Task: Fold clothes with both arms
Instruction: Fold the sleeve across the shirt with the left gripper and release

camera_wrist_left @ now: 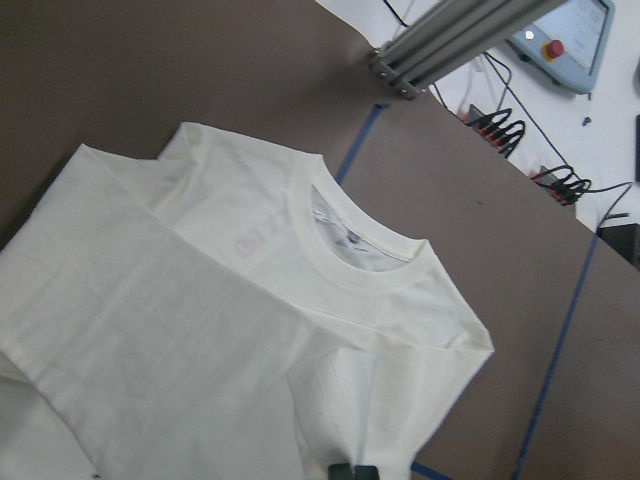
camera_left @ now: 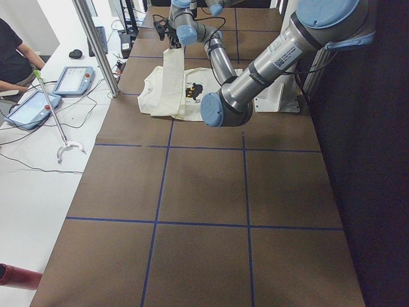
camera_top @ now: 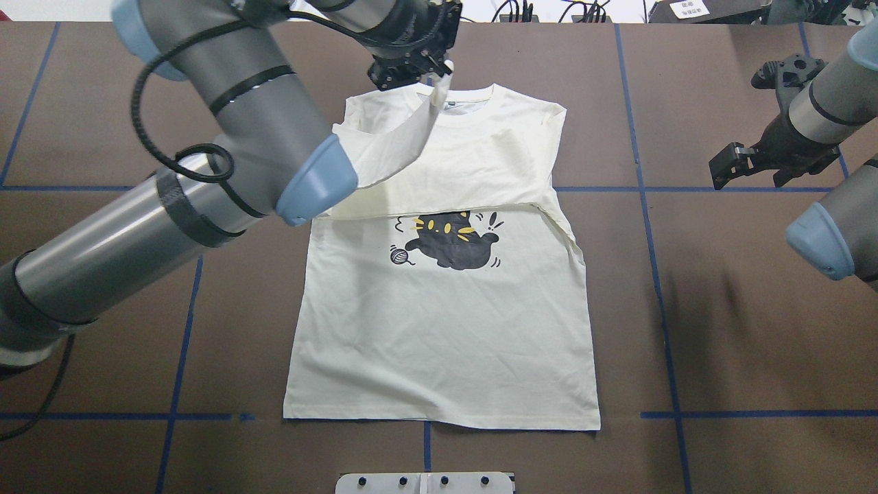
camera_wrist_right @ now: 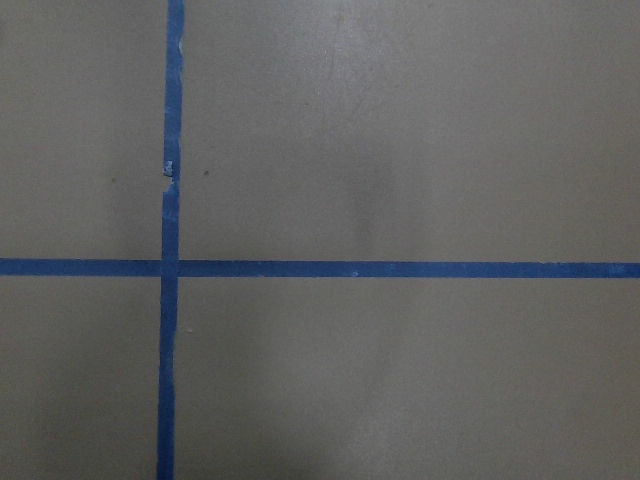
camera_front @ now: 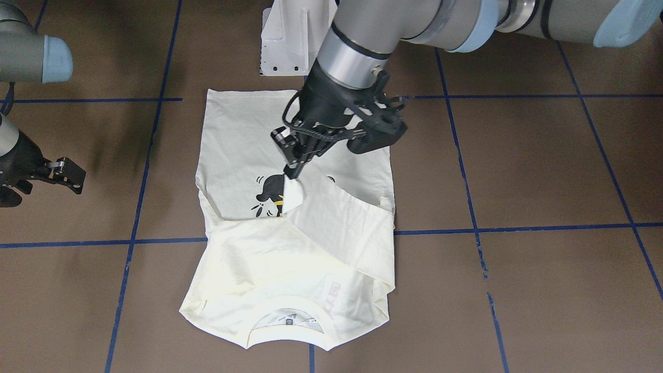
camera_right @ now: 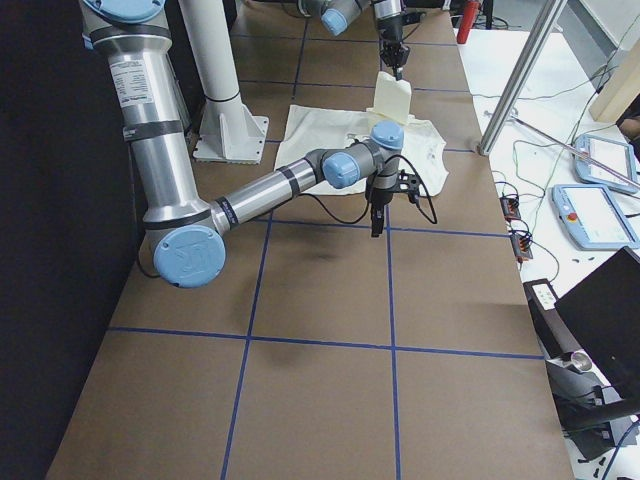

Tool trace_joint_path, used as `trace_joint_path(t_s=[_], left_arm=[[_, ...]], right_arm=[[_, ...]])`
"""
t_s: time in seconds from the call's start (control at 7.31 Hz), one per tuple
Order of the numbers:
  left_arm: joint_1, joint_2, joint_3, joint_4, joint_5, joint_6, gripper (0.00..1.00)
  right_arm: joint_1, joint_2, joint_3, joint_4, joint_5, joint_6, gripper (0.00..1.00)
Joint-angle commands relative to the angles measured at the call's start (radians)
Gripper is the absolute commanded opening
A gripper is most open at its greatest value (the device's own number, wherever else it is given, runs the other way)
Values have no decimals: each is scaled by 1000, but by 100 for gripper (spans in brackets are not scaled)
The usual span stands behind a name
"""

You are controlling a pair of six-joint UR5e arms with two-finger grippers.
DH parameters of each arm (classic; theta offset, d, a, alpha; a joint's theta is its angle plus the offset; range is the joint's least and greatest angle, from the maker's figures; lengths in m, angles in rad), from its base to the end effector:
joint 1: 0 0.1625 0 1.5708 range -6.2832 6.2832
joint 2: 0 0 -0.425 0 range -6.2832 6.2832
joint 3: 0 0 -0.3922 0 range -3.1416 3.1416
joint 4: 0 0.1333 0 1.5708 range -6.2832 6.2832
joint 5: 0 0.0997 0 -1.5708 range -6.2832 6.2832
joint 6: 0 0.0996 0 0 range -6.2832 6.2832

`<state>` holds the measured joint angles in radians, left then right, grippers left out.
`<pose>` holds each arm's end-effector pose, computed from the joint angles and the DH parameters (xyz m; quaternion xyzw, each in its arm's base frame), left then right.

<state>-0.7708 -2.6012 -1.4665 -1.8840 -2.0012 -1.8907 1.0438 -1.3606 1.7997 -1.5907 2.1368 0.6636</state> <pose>0.4513 -0.5662 0.0029 -0.0426 0.5919 -0.3065 0.7443 -0.2171 -0.5319 0.4476 0.0123 -0.3382 0.0061 0.9410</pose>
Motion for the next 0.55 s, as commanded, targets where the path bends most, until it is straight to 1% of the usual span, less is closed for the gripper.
trace_joint_path(t_s=[0.0,0.14,0.27,0.41], left_arm=[[123,-170,350,-197,158,-125,0],[154,-210,488,-313,236,-146,0],[183,-215,559,-402,284,-174,0],[223,-218,584,-455,365,-185,32]], right_arm=[[1,-3,0,3,0,5,100],[-1,-5,-2,6,0,7,100],[-1,-5,-3,9,0,7,100],[-1,-3,-3,11,0,8,100]])
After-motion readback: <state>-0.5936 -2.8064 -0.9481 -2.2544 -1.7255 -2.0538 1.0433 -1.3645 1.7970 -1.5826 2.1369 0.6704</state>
